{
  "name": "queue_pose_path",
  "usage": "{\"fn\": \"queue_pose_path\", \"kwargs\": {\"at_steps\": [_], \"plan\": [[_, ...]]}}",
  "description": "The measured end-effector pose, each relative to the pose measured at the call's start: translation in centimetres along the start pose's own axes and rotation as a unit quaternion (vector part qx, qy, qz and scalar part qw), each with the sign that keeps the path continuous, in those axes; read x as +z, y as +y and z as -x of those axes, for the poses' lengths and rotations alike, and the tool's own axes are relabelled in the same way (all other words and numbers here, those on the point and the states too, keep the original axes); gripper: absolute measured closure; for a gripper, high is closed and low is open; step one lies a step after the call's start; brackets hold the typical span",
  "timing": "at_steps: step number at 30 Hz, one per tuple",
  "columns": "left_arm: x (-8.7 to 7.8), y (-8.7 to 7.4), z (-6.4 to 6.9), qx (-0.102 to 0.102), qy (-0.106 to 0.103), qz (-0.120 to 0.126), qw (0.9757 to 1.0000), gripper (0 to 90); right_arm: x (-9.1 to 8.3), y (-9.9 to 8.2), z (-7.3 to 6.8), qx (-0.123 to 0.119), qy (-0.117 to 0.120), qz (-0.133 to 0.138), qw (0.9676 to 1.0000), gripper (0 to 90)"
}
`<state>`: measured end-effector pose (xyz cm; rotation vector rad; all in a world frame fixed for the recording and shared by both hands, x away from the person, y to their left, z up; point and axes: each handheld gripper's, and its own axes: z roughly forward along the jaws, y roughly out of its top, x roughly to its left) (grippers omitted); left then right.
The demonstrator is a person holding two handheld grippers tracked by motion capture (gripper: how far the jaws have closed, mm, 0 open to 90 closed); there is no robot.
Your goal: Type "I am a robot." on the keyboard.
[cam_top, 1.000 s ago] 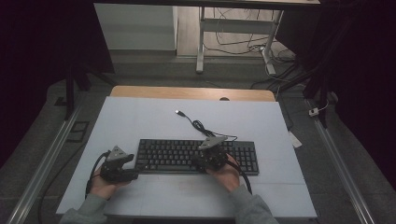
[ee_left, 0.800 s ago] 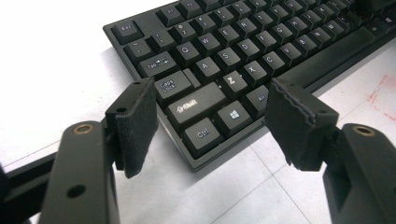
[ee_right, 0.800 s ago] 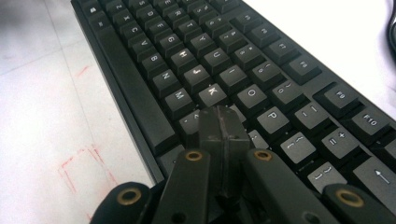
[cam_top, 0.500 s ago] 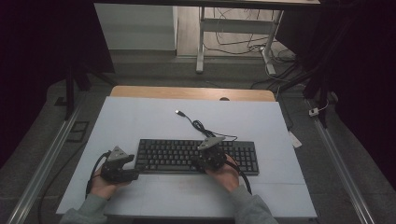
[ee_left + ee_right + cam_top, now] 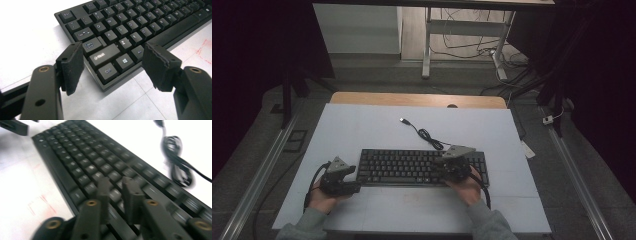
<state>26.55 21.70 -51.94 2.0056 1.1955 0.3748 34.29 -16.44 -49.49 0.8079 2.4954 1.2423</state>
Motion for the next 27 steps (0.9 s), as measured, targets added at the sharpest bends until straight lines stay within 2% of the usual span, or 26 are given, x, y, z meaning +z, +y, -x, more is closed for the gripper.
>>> {"fn": "queue_pose_path", "kwargs": {"at_steps": [3, 7, 18, 22, 27], "plan": [[0.0, 0.0, 0.0, 0.0, 0.0, 0.0, 1.0, 33.8, -1.4, -0.9, 0.7, 0.008, -0.021, 0.008, 0.9997, 62.2], [0.0, 0.0, 0.0, 0.0, -0.002, 0.0, 1.0, 33.7, -3.4, -2.2, 1.6, 0.015, -0.036, 0.016, 0.9991, 56.1], [-0.1, -0.1, 0.2, 0.001, -0.005, -0.003, 1.0, 33.3, -8.3, -6.3, 3.6, 0.032, -0.068, 0.034, 0.9966, 47.8], [0.0, -0.1, 0.3, 0.004, -0.005, -0.005, 1.0, 33.1, -9.2, -7.2, 4.1, 0.038, -0.072, 0.037, 0.996, 46.7], [0.0, -0.1, 0.3, 0.004, -0.006, -0.005, 1.0, 32.9, -9.3, -7.1, 3.9, 0.028, -0.069, 0.043, 0.9963, 45.2]]}}
